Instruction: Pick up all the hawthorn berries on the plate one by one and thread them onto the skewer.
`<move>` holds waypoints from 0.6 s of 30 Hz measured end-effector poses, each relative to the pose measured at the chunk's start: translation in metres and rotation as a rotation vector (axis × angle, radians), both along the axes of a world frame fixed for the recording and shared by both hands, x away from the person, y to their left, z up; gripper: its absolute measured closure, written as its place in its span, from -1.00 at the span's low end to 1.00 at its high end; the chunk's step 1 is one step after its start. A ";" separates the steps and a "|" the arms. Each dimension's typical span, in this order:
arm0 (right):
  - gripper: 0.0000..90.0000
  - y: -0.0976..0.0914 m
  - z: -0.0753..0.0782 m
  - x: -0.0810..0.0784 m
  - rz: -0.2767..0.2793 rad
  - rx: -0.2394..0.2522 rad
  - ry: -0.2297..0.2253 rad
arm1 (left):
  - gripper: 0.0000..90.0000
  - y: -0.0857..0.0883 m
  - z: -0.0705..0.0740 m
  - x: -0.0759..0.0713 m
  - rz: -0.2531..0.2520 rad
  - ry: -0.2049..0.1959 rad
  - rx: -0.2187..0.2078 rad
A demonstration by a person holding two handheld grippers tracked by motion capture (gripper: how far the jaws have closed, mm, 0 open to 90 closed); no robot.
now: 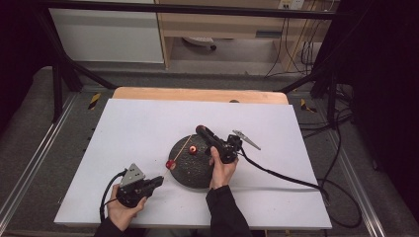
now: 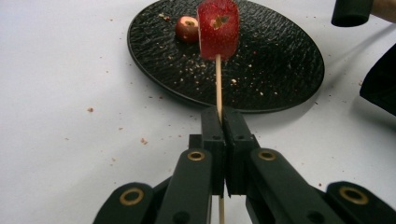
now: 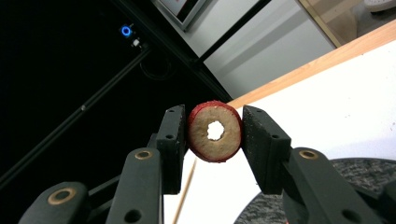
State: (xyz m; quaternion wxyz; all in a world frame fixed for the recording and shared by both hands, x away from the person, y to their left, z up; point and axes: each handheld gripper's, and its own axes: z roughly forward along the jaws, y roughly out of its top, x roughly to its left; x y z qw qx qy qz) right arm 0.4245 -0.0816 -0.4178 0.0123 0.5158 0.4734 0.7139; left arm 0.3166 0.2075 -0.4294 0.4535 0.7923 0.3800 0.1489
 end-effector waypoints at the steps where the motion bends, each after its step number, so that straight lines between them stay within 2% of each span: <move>1: 0.36 0.000 0.000 0.000 -0.004 0.003 -0.004 | 0.97 -0.001 0.000 0.000 -0.003 0.000 0.002; 11: 0.36 0.002 -0.003 0.000 -0.020 0.043 -0.021 | 0.97 -0.006 0.000 -0.002 -0.016 -0.005 0.004; 18: 0.36 0.004 -0.006 -0.003 -0.008 0.064 -0.017 | 0.96 -0.009 -0.001 -0.003 -0.023 -0.012 0.003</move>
